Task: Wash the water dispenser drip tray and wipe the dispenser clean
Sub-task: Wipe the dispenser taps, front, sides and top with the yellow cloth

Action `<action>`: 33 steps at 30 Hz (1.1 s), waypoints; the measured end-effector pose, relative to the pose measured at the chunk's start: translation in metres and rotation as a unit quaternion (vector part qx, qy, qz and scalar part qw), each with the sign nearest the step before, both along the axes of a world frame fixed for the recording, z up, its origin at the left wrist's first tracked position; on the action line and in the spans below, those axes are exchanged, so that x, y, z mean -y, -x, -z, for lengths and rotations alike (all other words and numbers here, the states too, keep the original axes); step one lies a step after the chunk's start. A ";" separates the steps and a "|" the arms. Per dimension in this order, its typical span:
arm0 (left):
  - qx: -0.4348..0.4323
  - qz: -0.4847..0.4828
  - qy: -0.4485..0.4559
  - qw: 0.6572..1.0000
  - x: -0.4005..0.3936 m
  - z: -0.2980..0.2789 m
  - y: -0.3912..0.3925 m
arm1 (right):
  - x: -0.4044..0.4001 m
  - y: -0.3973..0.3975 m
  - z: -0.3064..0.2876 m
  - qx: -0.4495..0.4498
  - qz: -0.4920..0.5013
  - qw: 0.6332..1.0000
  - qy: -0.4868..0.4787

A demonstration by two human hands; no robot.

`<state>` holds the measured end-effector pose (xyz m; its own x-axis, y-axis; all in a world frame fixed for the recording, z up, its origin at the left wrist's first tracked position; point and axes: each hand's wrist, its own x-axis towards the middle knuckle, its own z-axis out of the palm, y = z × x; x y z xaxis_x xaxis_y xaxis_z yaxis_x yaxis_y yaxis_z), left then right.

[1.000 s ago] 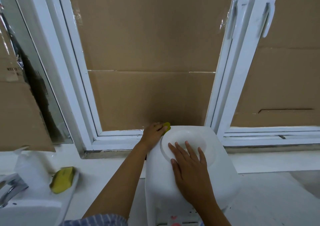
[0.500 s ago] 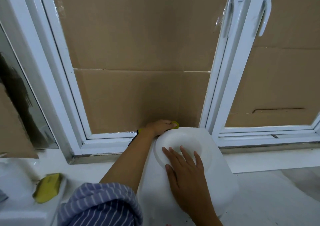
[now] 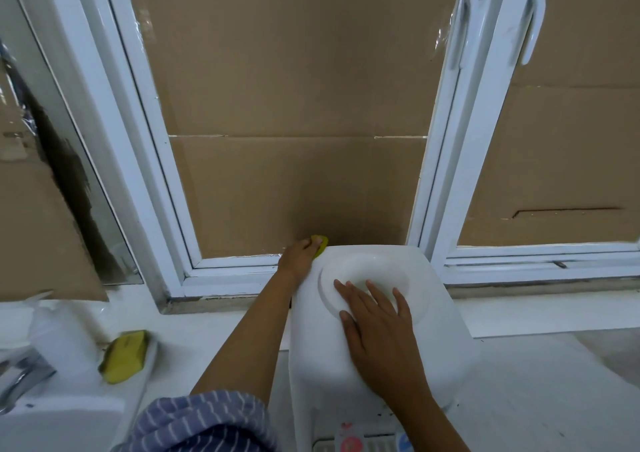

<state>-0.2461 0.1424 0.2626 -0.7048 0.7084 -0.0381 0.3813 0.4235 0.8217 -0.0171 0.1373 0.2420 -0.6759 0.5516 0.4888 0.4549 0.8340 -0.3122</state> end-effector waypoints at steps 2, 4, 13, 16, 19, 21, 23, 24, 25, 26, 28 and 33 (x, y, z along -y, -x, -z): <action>0.035 -0.017 -0.039 0.998 0.009 0.004 -0.005 | 0.000 0.000 0.000 0.007 0.001 1.000 -0.002; 0.058 -0.029 -0.079 0.995 0.019 0.010 -0.012 | 0.001 -0.001 -0.001 0.011 0.003 1.000 -0.008; 0.095 -0.026 -0.165 0.981 0.061 0.031 -0.061 | 0.001 -0.001 0.000 0.005 -0.002 1.000 -0.020; 0.045 -0.023 -0.150 0.987 0.061 0.035 -0.062 | -0.001 0.000 0.001 0.007 -0.004 1.000 -0.018; -0.002 -0.003 -0.103 0.995 0.050 0.031 -0.053 | -0.003 0.001 0.002 0.014 -0.008 1.000 -0.015; -0.020 0.017 -0.061 0.998 0.041 0.026 -0.041 | -0.003 0.001 0.002 0.014 -0.006 1.000 -0.019; -0.036 0.040 -0.021 0.998 0.030 0.022 -0.027 | -0.001 0.000 0.001 0.008 -0.002 1.000 -0.024; -0.033 0.050 -0.008 0.998 0.025 0.018 -0.022 | -0.001 0.000 0.000 0.007 -0.001 1.000 -0.026; -0.048 0.064 0.000 0.997 0.019 0.017 -0.015 | -0.001 0.000 0.000 0.006 -0.001 1.000 -0.026; -0.044 0.059 0.005 0.997 0.014 0.012 -0.013 | -0.001 0.000 0.000 0.006 0.000 1.000 -0.026; -0.040 0.037 -0.005 0.999 0.003 0.008 -0.005 | -0.002 0.001 0.001 0.004 0.000 1.000 -0.020; -0.034 0.018 0.025 0.999 -0.010 -0.004 0.004 | -0.003 0.003 0.003 0.003 0.003 1.000 -0.007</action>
<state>-0.2498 0.1522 0.2665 -0.6815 0.7314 -0.0260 0.4515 0.4482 0.7715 -0.0198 0.1401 0.2391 -0.6752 0.5494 0.4922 0.4625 0.8351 -0.2978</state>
